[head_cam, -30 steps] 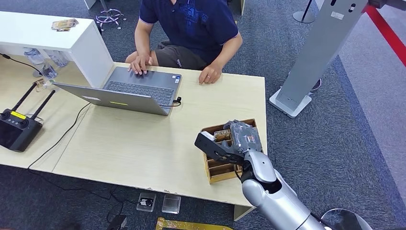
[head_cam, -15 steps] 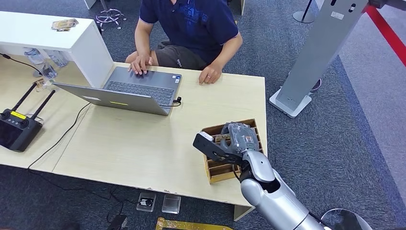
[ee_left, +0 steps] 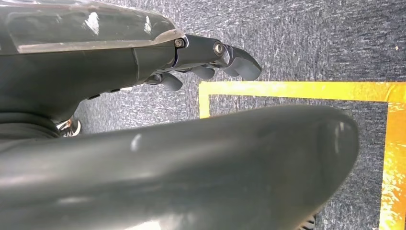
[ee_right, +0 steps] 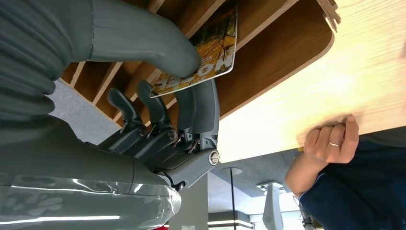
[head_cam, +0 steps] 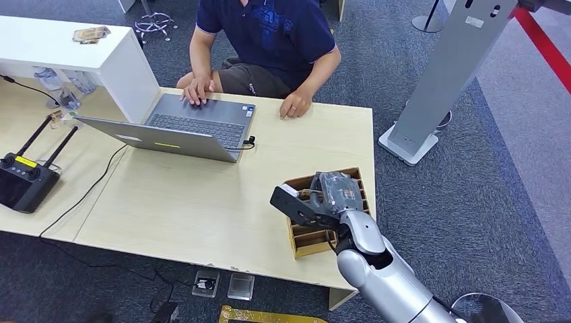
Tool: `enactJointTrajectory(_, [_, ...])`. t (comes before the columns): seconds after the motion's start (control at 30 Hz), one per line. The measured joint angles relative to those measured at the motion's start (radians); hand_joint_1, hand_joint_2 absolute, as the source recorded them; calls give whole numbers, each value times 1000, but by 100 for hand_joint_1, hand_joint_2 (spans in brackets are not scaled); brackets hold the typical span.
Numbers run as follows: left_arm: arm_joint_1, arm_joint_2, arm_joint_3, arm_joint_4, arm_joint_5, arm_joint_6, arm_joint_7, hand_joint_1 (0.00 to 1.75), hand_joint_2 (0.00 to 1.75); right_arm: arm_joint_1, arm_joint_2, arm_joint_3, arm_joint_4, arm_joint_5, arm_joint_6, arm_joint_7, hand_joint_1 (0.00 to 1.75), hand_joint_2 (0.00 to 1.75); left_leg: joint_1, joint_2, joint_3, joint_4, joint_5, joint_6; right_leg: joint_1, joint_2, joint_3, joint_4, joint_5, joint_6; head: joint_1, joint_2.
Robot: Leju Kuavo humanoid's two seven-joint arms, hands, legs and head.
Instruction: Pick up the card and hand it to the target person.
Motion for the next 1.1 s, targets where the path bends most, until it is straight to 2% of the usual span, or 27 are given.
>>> enactJointTrajectory(0.27, [0, 0, 0, 0, -8, 0, -2, 0, 0, -3, 0, 0, 3, -1, 0, 1, 175, 175, 0, 0, 0, 0, 0, 0, 0, 0, 0, 0, 0, 0, 0, 0])
enactJointTrajectory(0.43, [-1, 14, -2, 0, -35, -57, 9, 0, 0, -4, 0, 0, 8, 4, -9, 4, 175, 175, 0, 0, 0, 0, 0, 0, 0, 0, 0, 0, 0, 0, 0, 0])
enactJointTrajectory(0.6, [-1, 20, -1, 0, -25, -32, 5, 0, 0, -6, -3, -1, 4, 4, -13, 8, 175, 175, 0, 0, 0, 0, 0, 0, 0, 0, 0, 0, 0, 0, -1, 0])
enactJointTrajectory(0.73, [5, 23, -1, 0, -17, -63, -5, 0, 0, -13, -9, -2, -23, 6, -14, 4, 175, 175, 0, 0, 0, 0, 0, 0, 0, 0, 0, 0, 0, 0, 1, 0])
enactJointTrajectory(0.9, [9, 30, 0, 0, -10, -70, -16, 0, 0, -68, -19, -8, -78, 6, -12, 1, 175, 175, 0, 0, 0, 0, 0, 0, 0, 0, 0, 0, 0, 0, 0, 0])
enactJointTrajectory(1.1, [2, 33, -1, 0, -16, -71, -13, 0, 0, -178, -27, -19, -119, -22, 0, -7, 175, 175, 0, 0, 0, 0, 0, 0, 0, 0, 0, 0, 0, 0, -1, 0])
